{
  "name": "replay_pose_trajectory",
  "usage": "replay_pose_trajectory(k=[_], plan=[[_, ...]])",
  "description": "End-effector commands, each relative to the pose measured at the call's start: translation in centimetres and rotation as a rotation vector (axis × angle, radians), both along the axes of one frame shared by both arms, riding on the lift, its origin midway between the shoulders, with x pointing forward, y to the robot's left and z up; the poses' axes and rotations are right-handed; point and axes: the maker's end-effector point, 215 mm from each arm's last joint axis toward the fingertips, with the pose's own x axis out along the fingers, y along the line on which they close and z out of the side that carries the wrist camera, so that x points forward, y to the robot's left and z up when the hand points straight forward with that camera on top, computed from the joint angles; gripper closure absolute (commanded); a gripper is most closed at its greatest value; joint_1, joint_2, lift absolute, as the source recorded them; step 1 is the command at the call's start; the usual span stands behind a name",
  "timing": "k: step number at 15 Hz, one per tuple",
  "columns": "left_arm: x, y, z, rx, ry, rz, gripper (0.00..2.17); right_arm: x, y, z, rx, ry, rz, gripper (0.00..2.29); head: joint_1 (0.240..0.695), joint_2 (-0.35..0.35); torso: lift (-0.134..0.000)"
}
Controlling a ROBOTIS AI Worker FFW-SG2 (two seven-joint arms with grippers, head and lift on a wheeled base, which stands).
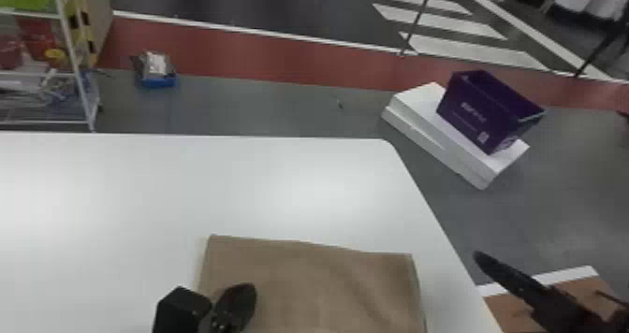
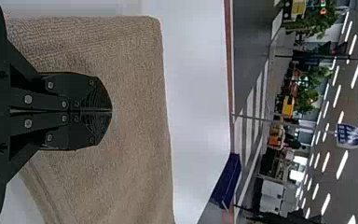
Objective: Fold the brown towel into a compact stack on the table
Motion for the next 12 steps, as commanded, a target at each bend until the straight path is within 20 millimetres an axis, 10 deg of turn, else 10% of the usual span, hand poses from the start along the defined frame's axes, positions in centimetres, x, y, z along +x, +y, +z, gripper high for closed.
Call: replay_pose_trajectory(k=[1, 12], plan=[[0.5, 1.4, -0.9, 0.032, 0.001, 0.026, 1.86, 0.2, 0.2, 0.1, -0.002, -0.006, 0.003, 0.06, 0.695, -0.35, -0.124], [0.8, 10.7, -2.9, 0.106, 0.021, 0.179, 1.86, 1.0, 0.5, 0.9, -0.019, -0.021, 0.008, 0.06, 0.695, -0.35, -0.124]])
